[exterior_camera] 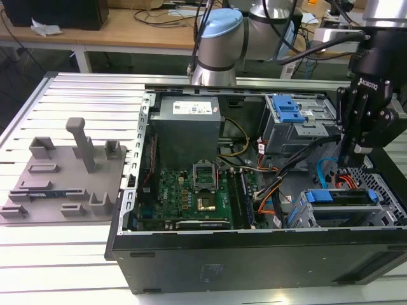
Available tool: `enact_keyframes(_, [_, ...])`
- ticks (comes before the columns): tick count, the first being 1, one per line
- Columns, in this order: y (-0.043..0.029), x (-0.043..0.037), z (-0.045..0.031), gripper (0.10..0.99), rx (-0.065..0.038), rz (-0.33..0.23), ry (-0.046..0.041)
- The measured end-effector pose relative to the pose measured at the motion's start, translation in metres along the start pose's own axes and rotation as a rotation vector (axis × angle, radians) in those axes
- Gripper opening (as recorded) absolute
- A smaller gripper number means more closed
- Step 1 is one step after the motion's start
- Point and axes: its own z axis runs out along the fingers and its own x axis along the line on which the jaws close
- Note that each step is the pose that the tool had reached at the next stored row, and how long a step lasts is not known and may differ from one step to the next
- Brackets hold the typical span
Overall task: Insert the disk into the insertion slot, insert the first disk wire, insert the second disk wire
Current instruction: 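Insert the second disk wire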
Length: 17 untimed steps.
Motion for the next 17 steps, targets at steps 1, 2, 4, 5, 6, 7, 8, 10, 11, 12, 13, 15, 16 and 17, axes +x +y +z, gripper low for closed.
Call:
enact_keyframes(1, [0.0005,-0.0005,0.0005,0.306,0.000,0.000,0.0002])
enact_keyframes(2, [0.0010,-0.0010,0.0010,0.306,0.000,0.000,0.0006])
enact_keyframes(4, [0.0010,-0.0010,0.0011,0.306,0.000,0.000,0.0048])
enact_keyframes(5, [0.0010,-0.0010,0.0010,0.306,0.000,0.000,0.0050])
enact_keyframes(6, [0.0011,-0.0010,0.0011,0.306,0.000,0.000,0.0050])
enact_keyframes(7, [0.0011,-0.0011,0.0011,0.306,0.000,0.001,0.0050])
enact_keyframes(8, [0.0011,-0.0012,0.0013,0.306,0.000,0.001,0.0049])
enact_keyframes(10, [0.0009,-0.0012,0.0014,0.306,-0.003,0.002,0.0051])
enact_keyframes(11, [0.0000,-0.0013,0.0015,0.306,-0.012,0.002,0.0059])
enact_keyframes(12, [-0.0006,-0.0013,0.0014,0.306,-0.018,0.002,0.0065])
enact_keyframes(13, [-0.0010,-0.0014,0.0015,0.306,-0.023,0.002,0.0067])
enact_keyframes(15, [-0.0011,-0.0015,0.0015,0.306,-0.026,0.004,0.0073])
enact_keyframes(16, [-0.0011,-0.0018,0.0017,0.306,-0.027,0.005,0.0073])
enact_keyframes(17, [-0.0011,-0.0019,0.0019,0.306,-0.027,0.005,0.0073])
